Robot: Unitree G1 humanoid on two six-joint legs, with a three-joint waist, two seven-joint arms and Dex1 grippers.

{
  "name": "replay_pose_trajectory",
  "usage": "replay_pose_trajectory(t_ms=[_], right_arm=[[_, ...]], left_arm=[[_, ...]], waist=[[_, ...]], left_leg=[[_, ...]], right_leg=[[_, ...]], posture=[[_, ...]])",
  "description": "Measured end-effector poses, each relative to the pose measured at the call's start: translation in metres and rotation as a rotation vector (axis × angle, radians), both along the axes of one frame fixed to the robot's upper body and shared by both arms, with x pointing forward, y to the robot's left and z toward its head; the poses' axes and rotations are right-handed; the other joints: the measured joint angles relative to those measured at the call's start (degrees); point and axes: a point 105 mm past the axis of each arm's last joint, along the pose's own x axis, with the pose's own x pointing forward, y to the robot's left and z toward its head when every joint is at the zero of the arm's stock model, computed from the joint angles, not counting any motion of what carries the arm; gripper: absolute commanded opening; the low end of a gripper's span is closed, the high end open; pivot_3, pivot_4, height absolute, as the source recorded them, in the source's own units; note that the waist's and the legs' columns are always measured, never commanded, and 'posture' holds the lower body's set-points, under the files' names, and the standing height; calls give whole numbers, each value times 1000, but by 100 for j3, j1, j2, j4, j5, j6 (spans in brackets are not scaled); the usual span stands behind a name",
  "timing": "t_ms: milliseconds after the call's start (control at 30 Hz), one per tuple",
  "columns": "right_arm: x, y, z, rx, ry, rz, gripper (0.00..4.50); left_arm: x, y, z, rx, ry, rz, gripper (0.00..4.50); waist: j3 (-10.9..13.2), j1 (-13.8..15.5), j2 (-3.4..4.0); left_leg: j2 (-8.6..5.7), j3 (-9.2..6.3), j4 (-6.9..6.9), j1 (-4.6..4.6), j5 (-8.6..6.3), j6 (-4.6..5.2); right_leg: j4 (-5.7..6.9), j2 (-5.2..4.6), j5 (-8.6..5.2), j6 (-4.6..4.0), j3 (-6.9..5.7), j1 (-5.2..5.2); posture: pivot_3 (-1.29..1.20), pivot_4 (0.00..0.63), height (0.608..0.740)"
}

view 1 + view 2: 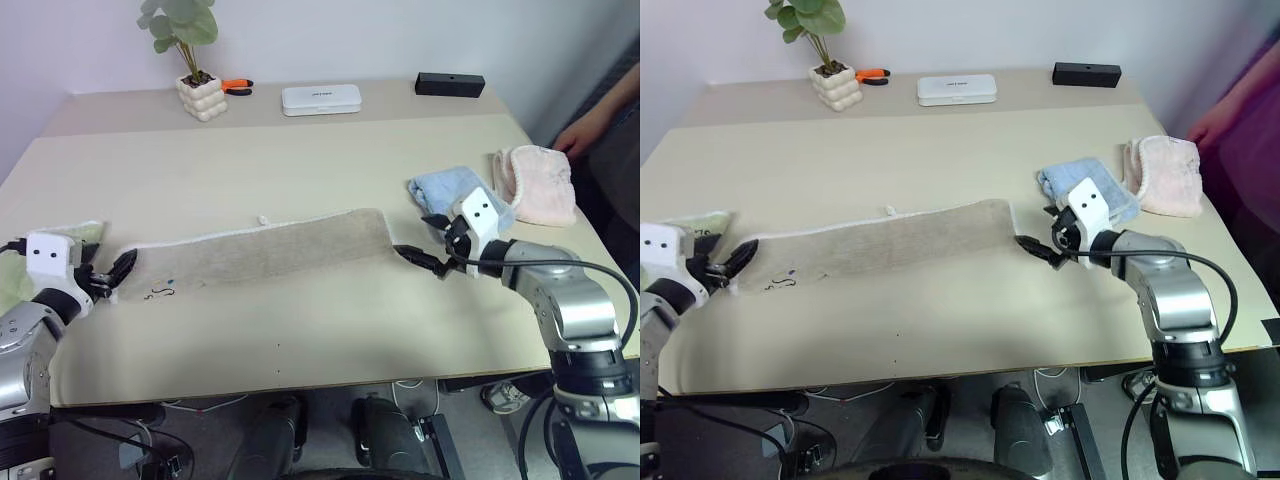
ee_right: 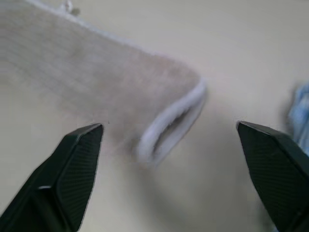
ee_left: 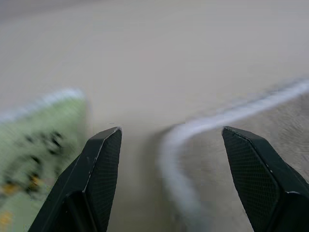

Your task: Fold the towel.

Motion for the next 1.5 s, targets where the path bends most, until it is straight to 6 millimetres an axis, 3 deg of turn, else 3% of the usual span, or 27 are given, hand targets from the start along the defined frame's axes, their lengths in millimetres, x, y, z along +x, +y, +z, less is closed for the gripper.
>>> replay_pose_trajectory(t_ms=[67, 233, 300, 400, 533, 600, 733, 833, 967, 1133, 1267, 1500], right_arm=[[-6, 5, -3, 64, 49, -15, 4489], [-18, 16, -5, 194, 159, -36, 4489], [-21, 20, -11, 270, 224, -88, 4489], [-24, 28, -23, 330, 319, -153, 4489], [-17, 43, -28, 429, 404, -238, 4489], [-12, 47, -29, 471, 438, -279, 4489], [1, 50, -29, 561, 477, -367, 4489], [17, 52, -28, 648, 501, -436, 4489], [26, 48, -33, 668, 514, -503, 2739], [28, 45, -40, 659, 527, -545, 180], [29, 33, -32, 648, 483, -548, 81], [20, -22, 9, 512, 273, -562, 81]], left_arm=[[3, 4, -2, -27, 9, 16, 3362], [10, 10, 23, -93, -95, 37, 3362], [6, 4, 30, -53, -122, 5, 3362], [-1, -26, 33, 26, -127, -131, 3362], [-18, -120, 20, 23, -110, -477, 3362], [-24, -149, 24, -24, -127, -570, 3362], [-31, -174, 35, -77, -153, -646, 3362], [-37, -187, 30, -111, -123, -684, 3362], [-43, -191, 23, -131, -79, -697, 3362], [-45, -195, 21, -134, -70, -706, 3362], [-45, -200, 20, -149, -71, -710, 3362], [-43, -207, 16, -165, -65, -722, 3362]], waist=[[-1, 4, -2], [-4, 7, -7], [-5, -16, -8], [-5, -1, -6], [-7, 12, -2], [-7, 7, -2], [-11, -25, 5], [-13, -31, 7], [-15, -13, 10], [-13, -18, 14], [-9, -1, 23], [-6, 1, 28]], left_leg=[[2, 0, 1, 0, 0, 0], [1, 0, 4, -1, -2, 3], [3, 0, 2, -1, -3, 4], [3, 0, 2, -1, -3, 3], [1, 1, 2, -1, -4, 3], [4, 1, 2, -1, -3, 3], [4, 1, 1, 4, -2, 3], [5, 1, 1, 25, -2, 2], [5, 1, -3, 50, -3, 3], [5, 1, -10, 50, -3, 3], [5, 2, -20, 49, -2, 3], [6, 2, -24, 48, -2, 5]], right_leg=[[0, 1, 0, 0, -1, 0], [-3, 0, 0, 0, -1, 2], [-2, 1, 0, 0, 0, 2], [-4, 0, 0, -1, 1, 3], [-7, -1, 1, -4, 2, 5], [-4, 3, 2, -5, 1, 3], [-3, 6, 2, -4, 2, 4], [-3, 8, 2, -5, 2, 19], [-10, 9, 0, -7, 1, 28], [-11, 8, 0, -7, 2, 26], [-15, 7, 0, -6, 2, 27], [-23, 5, -4, -10, 1, 47]], posture=[[0, 150, 736], [0, 150, 736], [0, 150, 736], [0, 150, 736], [0, 150, 736], [0, 150, 736], [0, 150, 736], [0, 150, 736], [0, 150, 736], [0, 150, 736], [0, 150, 736], [0, 150, 736]])
